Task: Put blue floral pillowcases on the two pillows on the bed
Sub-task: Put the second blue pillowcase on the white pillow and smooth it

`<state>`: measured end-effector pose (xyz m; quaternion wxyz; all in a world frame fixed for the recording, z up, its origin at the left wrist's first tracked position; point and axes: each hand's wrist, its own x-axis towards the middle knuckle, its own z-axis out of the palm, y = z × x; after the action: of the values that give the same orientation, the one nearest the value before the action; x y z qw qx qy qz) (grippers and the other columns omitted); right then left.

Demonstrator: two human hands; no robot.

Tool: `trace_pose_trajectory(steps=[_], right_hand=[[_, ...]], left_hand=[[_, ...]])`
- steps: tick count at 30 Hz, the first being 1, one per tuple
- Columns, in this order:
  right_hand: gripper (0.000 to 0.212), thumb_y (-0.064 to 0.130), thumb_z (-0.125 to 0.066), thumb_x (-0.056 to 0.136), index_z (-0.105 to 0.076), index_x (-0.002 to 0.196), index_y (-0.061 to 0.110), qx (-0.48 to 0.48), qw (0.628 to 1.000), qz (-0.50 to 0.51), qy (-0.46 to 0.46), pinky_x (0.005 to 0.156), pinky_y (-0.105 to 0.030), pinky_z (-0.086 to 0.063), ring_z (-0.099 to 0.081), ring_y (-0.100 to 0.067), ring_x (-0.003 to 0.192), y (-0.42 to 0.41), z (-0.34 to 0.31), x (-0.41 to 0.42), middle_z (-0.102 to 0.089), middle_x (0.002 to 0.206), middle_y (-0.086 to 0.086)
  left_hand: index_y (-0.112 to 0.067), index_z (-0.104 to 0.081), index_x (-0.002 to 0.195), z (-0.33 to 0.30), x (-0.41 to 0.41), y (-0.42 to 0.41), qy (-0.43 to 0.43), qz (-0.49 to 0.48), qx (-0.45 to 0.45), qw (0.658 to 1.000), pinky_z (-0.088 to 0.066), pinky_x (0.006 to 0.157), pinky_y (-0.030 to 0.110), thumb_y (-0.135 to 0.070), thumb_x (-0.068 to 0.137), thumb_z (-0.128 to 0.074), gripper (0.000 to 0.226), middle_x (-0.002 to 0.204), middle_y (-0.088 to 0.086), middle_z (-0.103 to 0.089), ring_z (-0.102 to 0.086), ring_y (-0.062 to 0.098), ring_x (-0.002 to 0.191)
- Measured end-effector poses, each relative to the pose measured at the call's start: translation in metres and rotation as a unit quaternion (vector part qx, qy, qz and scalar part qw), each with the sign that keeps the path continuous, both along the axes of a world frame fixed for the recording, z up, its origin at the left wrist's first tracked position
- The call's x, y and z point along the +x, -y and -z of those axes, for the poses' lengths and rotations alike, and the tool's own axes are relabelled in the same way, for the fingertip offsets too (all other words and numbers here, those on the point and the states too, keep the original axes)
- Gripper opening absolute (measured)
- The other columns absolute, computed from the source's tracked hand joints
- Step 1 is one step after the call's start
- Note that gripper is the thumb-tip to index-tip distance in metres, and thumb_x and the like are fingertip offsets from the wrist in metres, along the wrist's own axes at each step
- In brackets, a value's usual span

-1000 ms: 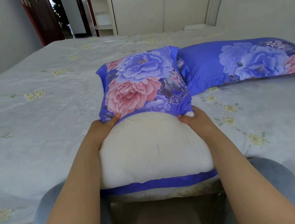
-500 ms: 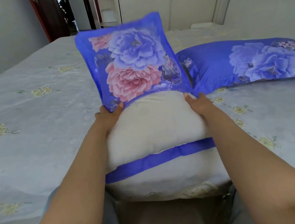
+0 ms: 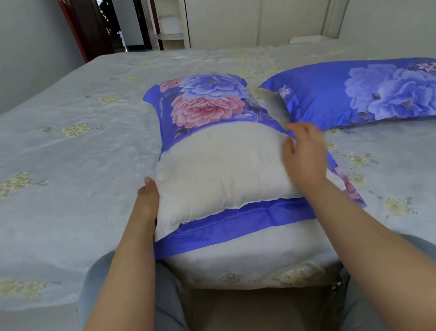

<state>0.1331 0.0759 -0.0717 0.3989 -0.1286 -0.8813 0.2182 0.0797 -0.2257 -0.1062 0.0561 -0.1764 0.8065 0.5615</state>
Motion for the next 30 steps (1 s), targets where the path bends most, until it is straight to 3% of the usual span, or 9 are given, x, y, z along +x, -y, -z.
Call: trace_pose_trajectory(steps=[2,5,8,13,20,23,25,28,30], right_hand=[[0.044,0.034,-0.044,0.090,-0.056,0.129,0.016,0.075,0.982,-0.169,-0.044,0.104,-0.036,-0.032,-0.048,-0.029,0.121,0.050,-0.005,0.011,-0.056,0.130,-0.007],[0.082,0.071,-0.039,0.080,-0.024,0.148,0.029,0.222,0.925,-0.285,0.113,0.118,-0.041,-0.003,-0.010,-0.021,0.145,0.114,0.006,0.020,-0.020,0.157,-0.001],[0.113,0.081,-0.048,0.067,0.007,0.150,0.027,0.304,0.872,-0.251,0.290,0.116,-0.049,0.008,0.007,-0.026,0.146,0.128,0.036,0.015,0.001,0.160,-0.004],[0.101,0.069,-0.055,0.076,-0.006,0.152,0.022,0.336,0.879,-0.227,0.249,0.115,-0.051,-0.005,-0.016,-0.032,0.144,0.134,0.057,0.017,-0.019,0.157,-0.009],[0.049,0.051,-0.035,0.097,-0.052,0.133,0.021,-0.069,0.902,-0.280,0.321,0.094,-0.032,-0.040,-0.053,-0.025,0.117,0.112,-0.007,-0.015,-0.056,0.133,-0.006],[0.050,0.051,-0.036,0.097,-0.055,0.129,0.017,-0.171,0.877,-0.288,0.344,0.094,-0.033,-0.041,-0.055,-0.023,0.112,0.105,-0.011,-0.025,-0.058,0.128,-0.007],[0.048,0.050,-0.042,0.095,-0.060,0.121,0.013,-0.228,0.875,-0.265,0.335,0.093,-0.035,-0.044,-0.058,-0.023,0.104,0.102,-0.008,-0.032,-0.063,0.118,-0.008],[0.045,0.046,-0.050,0.092,-0.061,0.119,0.010,-0.321,0.865,-0.239,0.301,0.091,-0.035,-0.046,-0.060,-0.022,0.099,0.093,-0.007,-0.042,-0.064,0.112,-0.007],[0.043,0.041,-0.053,0.093,-0.061,0.120,0.008,-0.355,0.859,-0.241,0.279,0.090,-0.034,-0.047,-0.060,-0.021,0.098,0.087,-0.011,-0.049,-0.064,0.111,-0.006]], left_hand=[[-0.003,-0.045,0.136,0.003,0.013,0.003,-0.008,0.010,-0.002,1.000,-0.041,0.091,0.031,-0.035,0.102,-0.026,0.050,0.133,0.018,-0.051,-0.054,0.029,0.113],[-0.013,-0.052,0.127,-0.001,0.027,0.008,-0.037,0.034,0.025,0.998,-0.042,0.062,0.024,-0.034,0.097,-0.041,0.038,0.114,0.004,-0.061,-0.058,0.014,0.085],[-0.019,-0.033,0.143,0.001,0.039,0.019,-0.063,0.059,-0.022,0.996,-0.041,0.085,0.027,-0.024,0.099,-0.037,0.044,0.127,0.001,-0.050,-0.053,0.024,0.111],[-0.017,-0.032,0.143,0.022,0.046,0.027,-0.086,0.074,-0.060,0.992,-0.037,0.098,0.033,-0.015,0.098,-0.035,0.044,0.137,0.013,-0.048,-0.048,0.028,0.119],[-0.026,-0.021,0.147,0.022,0.043,0.031,-0.087,0.067,-0.125,0.986,-0.044,0.092,0.039,-0.017,0.095,-0.041,0.057,0.130,0.014,-0.050,-0.055,0.031,0.106],[-0.020,-0.040,0.138,0.005,0.052,0.021,-0.307,0.025,-0.312,0.899,-0.042,0.088,0.040,-0.025,0.087,-0.061,0.055,0.129,0.010,-0.044,-0.047,0.028,0.108],[-0.016,-0.058,0.114,-0.013,0.051,0.007,-0.446,0.050,-0.311,0.838,-0.043,0.082,0.035,-0.019,0.086,-0.063,0.029,0.114,0.004,-0.056,-0.051,0.024,0.098],[-0.016,-0.063,0.087,-0.017,0.041,-0.017,-0.443,0.187,-0.344,0.807,-0.045,0.066,0.033,-0.022,0.088,-0.055,0.010,0.084,0.000,-0.066,-0.059,0.024,0.077],[-0.018,-0.063,0.098,0.003,0.028,-0.029,-0.377,0.269,-0.408,0.787,-0.043,0.084,0.036,-0.031,0.089,-0.053,0.018,0.096,0.001,-0.067,-0.061,0.026,0.094]])
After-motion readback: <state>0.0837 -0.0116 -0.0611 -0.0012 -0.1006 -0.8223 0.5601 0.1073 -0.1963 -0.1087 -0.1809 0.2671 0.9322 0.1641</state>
